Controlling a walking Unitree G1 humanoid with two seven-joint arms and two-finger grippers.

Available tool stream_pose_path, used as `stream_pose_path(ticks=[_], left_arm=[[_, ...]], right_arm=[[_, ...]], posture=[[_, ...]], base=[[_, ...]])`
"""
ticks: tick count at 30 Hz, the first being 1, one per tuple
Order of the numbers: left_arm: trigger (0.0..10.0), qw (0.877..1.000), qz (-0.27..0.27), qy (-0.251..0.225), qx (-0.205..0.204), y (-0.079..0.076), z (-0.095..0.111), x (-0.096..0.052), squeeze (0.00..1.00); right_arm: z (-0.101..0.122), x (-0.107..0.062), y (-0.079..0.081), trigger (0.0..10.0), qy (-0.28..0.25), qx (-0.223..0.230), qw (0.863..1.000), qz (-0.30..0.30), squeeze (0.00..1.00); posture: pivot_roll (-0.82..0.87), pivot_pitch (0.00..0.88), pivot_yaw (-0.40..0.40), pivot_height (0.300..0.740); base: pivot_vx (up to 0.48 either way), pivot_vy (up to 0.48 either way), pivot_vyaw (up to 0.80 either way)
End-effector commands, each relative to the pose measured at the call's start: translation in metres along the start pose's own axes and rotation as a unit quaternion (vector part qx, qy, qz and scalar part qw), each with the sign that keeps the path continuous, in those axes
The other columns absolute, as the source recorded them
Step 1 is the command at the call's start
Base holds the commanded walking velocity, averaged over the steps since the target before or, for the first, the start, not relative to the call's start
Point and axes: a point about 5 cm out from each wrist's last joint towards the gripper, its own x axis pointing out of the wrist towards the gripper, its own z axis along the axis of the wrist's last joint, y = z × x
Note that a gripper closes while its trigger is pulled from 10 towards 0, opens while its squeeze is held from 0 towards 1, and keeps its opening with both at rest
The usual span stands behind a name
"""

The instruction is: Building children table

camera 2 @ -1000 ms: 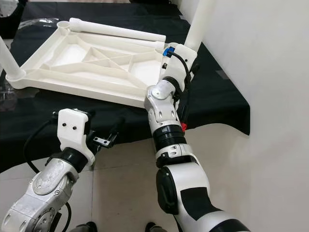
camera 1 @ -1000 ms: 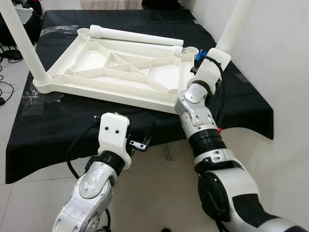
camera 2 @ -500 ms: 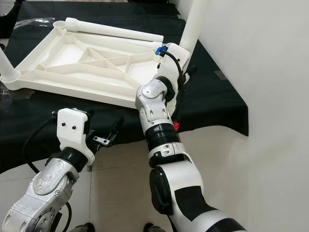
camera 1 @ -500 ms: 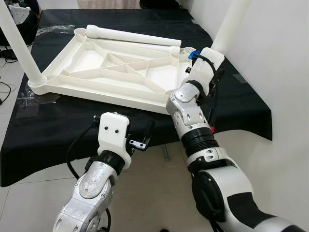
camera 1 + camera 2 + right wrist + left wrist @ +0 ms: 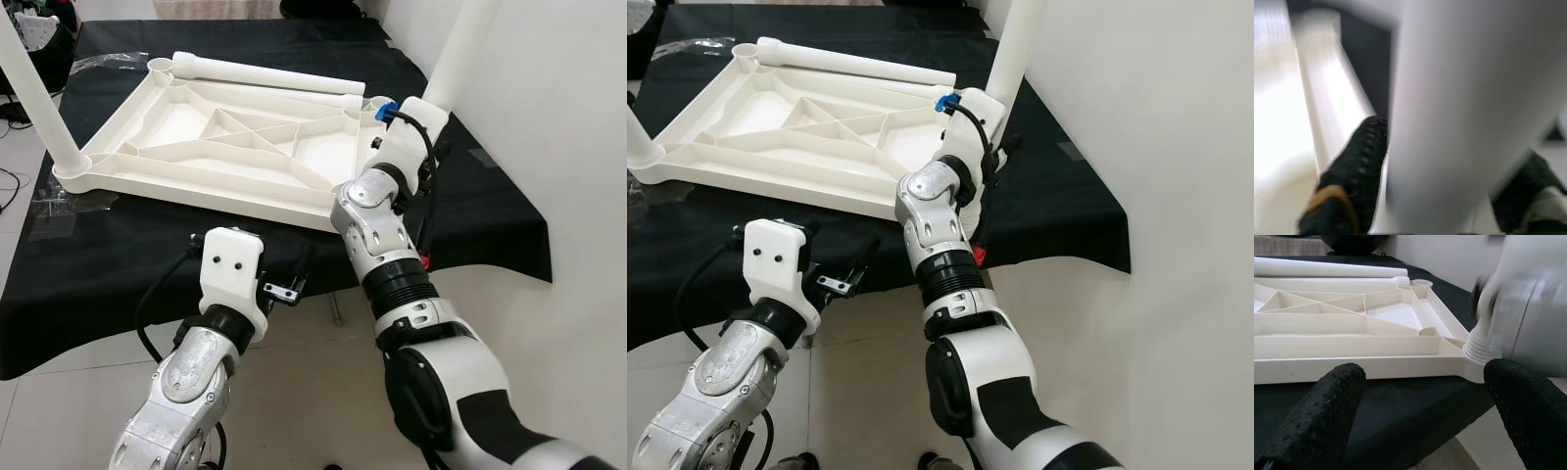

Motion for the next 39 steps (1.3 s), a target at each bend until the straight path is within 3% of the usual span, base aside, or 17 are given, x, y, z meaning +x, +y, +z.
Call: stream_pose_path(ticks=[1,10,11,23,36,39], left_arm=[[10.0,1.0,-0.003,0.01,0.001,-0.001,-0.005,-0.001,0.0],[10.0,1.0,-0.002,0.011,-0.001,-0.001,-0.006,-0.001,0.0],[10.0,1.0,-0.002,0.011,-0.001,-0.001,-0.006,-0.001,0.0],[10.0,1.0,-0.001,0.012,0.0,-0.001,-0.007,-0.002,0.0],[10.0,1.0,0.0,0.014,0.003,0.001,-0.009,-0.002,0.0],[10.0,1.0,0.001,0.013,0.002,0.002,-0.01,-0.001,0.0]], right_arm=[[-0.001,0.001,0.0,10.0,0.009,0.001,1.0,0.002,1.0],[0.004,0.0,0.0,10.0,-0.01,0.012,1.0,0.007,1.0],[0.005,0.0,0.0,10.0,-0.016,0.015,1.0,0.009,0.01],[0.009,0.002,-0.004,10.0,-0.055,0.032,0.994,0.084,0.0],[-0.001,0.01,-0.032,10.0,-0.077,0.014,0.989,0.126,0.0],[-0.004,0.009,-0.04,10.0,-0.084,0.017,0.983,0.159,0.0]], posture=[[0.11,0.235,-0.12,0.74],[0.11,0.232,-0.117,0.74],[0.11,0.231,-0.116,0.74],[0.11,0.224,-0.114,0.74],[0.11,0.222,-0.111,0.74],[0.11,0.22,-0.107,0.74]], base=[[0.0,0.0,0.0],[0.0,0.0,0.0],[0.0,0.0,0.0],[0.0,0.0,0.0],[0.0,0.0,0.0],[0.0,0.0,0.0]])
